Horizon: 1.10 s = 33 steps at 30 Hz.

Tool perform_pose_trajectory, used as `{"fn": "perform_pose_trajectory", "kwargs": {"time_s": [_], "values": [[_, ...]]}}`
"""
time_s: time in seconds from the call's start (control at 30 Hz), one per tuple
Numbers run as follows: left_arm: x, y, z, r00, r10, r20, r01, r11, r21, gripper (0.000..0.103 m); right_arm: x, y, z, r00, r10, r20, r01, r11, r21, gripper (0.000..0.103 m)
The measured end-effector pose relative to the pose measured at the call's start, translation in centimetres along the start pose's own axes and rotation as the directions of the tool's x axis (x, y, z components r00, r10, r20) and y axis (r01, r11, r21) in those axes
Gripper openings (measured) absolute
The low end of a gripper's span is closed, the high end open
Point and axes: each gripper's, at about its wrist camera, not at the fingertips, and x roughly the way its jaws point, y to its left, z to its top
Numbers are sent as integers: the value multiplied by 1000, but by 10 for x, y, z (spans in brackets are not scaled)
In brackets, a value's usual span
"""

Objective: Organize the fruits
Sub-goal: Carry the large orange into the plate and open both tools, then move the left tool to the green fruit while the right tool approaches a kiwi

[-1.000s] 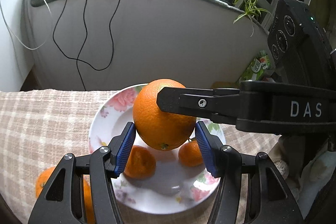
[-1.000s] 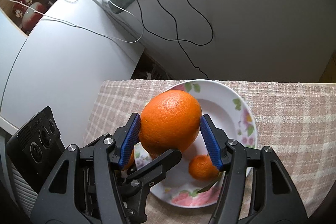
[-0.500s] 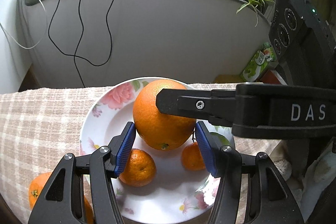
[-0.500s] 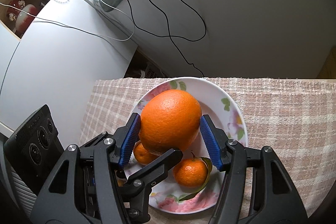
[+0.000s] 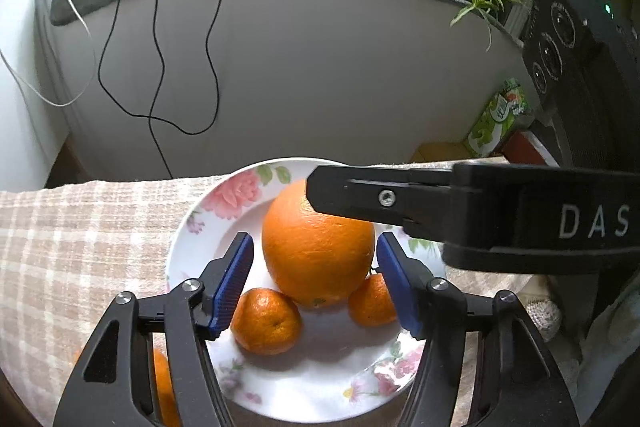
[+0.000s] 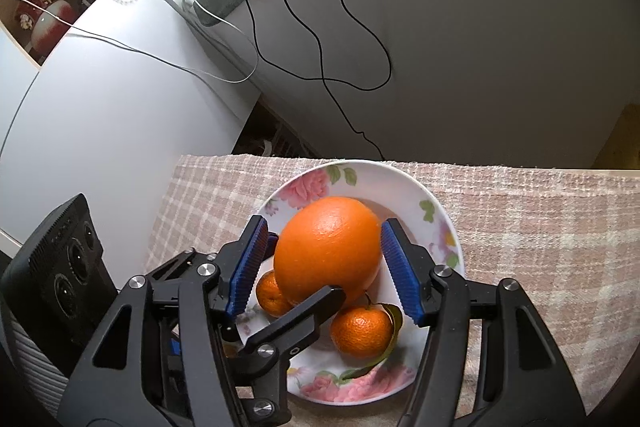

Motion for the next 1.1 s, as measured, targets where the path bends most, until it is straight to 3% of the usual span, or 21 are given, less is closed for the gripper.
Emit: {"fn": "perform_pose_trajectory", "kwargs": {"time_s": [0.1,0.43,0.87,1.1], "values": [[-4,0,-1,1000,1,-2,-1,1000,2,64,-5,-1,-1,1000,-7,13,7,1000,8,69],[-29,-3,-9,1000,18,18,-19,999,27,64,-28,1,-7,998,-38,56,36,999,21,71],[-87,-1,-27,992,72,104,-76,996,43,64,-62,39,-31,983,-132,127,144,986,-88,71],[-118,1,-43,985,91,146,-99,994,46,64,-81,64,-52,974,-128,187,154,979,-133,71]]}}
